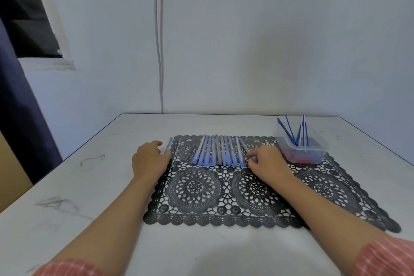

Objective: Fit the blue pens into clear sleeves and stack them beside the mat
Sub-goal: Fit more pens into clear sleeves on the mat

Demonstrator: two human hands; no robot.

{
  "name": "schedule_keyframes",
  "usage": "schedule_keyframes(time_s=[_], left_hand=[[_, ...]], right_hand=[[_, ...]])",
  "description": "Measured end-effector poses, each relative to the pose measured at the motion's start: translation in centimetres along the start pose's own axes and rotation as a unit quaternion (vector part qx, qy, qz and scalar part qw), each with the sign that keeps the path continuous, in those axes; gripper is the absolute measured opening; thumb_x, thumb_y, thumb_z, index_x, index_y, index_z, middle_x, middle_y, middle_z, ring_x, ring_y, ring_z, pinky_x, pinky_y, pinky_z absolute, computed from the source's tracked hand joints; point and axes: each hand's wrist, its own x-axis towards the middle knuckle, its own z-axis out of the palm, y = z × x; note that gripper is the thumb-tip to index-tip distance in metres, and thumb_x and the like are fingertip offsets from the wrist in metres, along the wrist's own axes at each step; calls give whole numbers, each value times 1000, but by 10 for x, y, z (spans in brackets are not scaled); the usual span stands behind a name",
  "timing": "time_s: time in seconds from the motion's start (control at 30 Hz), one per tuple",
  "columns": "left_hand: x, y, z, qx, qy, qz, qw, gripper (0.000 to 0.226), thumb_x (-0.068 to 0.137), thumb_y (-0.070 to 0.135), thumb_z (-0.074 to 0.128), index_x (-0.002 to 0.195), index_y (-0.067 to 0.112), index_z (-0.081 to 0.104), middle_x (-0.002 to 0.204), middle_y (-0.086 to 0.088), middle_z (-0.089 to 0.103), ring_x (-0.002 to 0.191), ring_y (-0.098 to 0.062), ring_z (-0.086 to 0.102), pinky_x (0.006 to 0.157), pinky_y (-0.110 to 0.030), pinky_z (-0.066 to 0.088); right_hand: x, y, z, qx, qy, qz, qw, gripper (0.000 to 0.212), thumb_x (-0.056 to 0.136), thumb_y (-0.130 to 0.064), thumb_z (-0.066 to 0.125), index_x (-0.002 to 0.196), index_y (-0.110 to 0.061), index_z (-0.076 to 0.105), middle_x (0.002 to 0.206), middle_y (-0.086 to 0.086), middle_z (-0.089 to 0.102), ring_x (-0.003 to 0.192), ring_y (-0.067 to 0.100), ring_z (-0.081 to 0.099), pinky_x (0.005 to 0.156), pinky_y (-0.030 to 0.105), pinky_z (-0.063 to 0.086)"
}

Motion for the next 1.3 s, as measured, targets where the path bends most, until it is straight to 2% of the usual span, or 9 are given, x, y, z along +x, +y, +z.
schedule_keyframes(time_s=[0.13,0.23,0.33,0.5,0.73,0.87,1.03,1.17,1.3], left_hand=[[-4,9,-3,-6,55,54,997,36,90,37,53,118,15,61,107,-4,61,108,-24,48,88,-38,36],[-18,32,-13,-69,60,104,990,27,93,32,52,112,17,64,96,3,61,101,-19,49,85,-34,35],[-43,61,-20,-189,-14,107,976,22,94,28,53,105,18,69,85,13,60,86,-9,54,82,-29,44],[-67,88,-23,-395,-140,9,908,35,95,39,47,85,18,74,81,0,72,75,-10,63,72,-26,45],[-66,86,-26,-515,-150,-60,842,23,90,25,61,86,4,70,81,-10,73,81,-25,69,81,-39,53],[-66,83,-23,-463,-131,-1,877,12,89,22,63,92,11,66,62,-1,67,61,-13,64,59,-26,51],[-70,82,-21,-252,-102,137,953,11,88,36,60,91,29,68,62,10,54,55,-7,48,56,-24,43],[-73,82,-27,-136,-42,234,962,24,87,41,61,105,28,70,76,15,58,68,-5,55,65,-25,47],[-71,80,-27,-81,-25,294,952,26,83,45,63,97,25,72,73,15,57,66,-3,54,58,-13,38]], right_hand=[[0,1,1,8,77,-1,997,26,92,-13,51,109,-10,69,84,8,63,76,18,57,74,27,45],[-3,-6,-2,35,188,-72,979,20,90,-10,58,105,-2,68,88,10,63,72,17,57,66,21,45],[-10,-18,-3,71,273,-188,941,20,85,-6,62,101,5,68,86,11,64,66,14,58,72,18,49],[-24,-38,3,69,281,-338,895,20,88,-10,59,96,6,69,85,13,65,69,16,60,64,19,53],[-30,-48,2,40,257,-446,857,19,85,-21,65,90,-4,72,82,9,65,69,15,58,58,20,48],[-26,-43,1,43,290,-404,867,19,88,-20,60,95,-8,72,84,7,66,71,17,60,59,27,49],[-18,-34,-1,-1,350,-327,878,24,82,-9,63,105,-9,66,95,9,63,84,21,59,70,32,50],[-12,-24,2,-73,324,-298,895,33,84,-12,61,116,-11,61,108,7,60,98,22,54,76,35,47],[-6,-17,7,-134,309,-293,895,33,87,-23,51,115,-12,63,108,4,64,104,22,53,83,36,42]])
